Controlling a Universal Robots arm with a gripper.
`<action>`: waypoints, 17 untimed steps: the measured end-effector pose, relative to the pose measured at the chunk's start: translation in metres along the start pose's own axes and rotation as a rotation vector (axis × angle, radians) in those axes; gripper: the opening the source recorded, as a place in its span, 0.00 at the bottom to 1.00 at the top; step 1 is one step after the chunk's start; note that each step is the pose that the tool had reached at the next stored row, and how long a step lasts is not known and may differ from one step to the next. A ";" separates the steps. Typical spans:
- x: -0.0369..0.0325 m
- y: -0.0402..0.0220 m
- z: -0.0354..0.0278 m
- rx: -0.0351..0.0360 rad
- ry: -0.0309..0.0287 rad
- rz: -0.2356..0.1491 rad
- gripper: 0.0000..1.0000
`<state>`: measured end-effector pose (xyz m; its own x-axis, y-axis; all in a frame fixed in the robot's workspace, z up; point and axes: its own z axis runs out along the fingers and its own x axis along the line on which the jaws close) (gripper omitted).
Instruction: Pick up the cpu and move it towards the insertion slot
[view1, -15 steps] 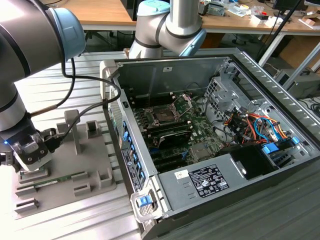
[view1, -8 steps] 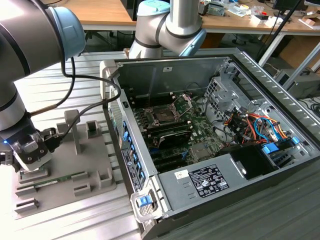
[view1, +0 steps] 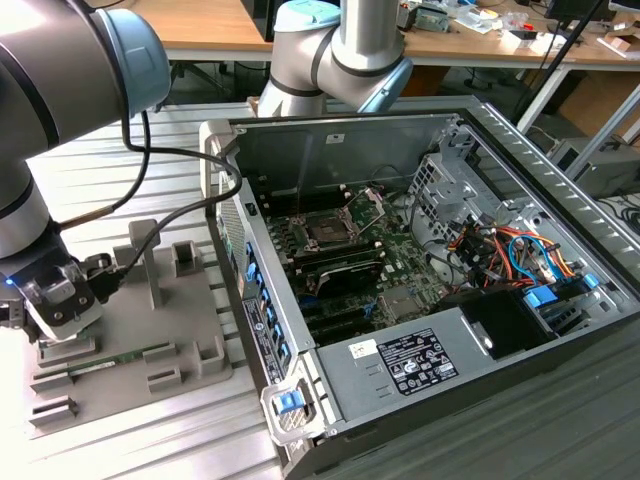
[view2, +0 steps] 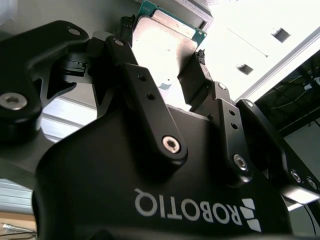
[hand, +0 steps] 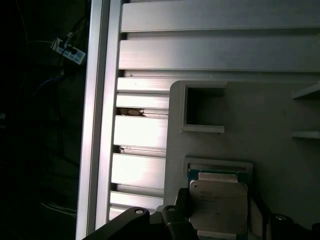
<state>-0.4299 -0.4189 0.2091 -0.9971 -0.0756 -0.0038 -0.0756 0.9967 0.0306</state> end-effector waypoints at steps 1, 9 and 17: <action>0.0000 0.0000 -0.0003 0.0001 0.0001 0.000 0.55; 0.0000 0.0001 -0.0030 0.0001 0.0002 0.000 0.55; 0.0000 0.0002 -0.0068 0.0001 0.0002 0.000 0.55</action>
<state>-0.4299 -0.4189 0.2158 -0.9971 -0.0757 -0.0036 -0.0758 0.9967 0.0306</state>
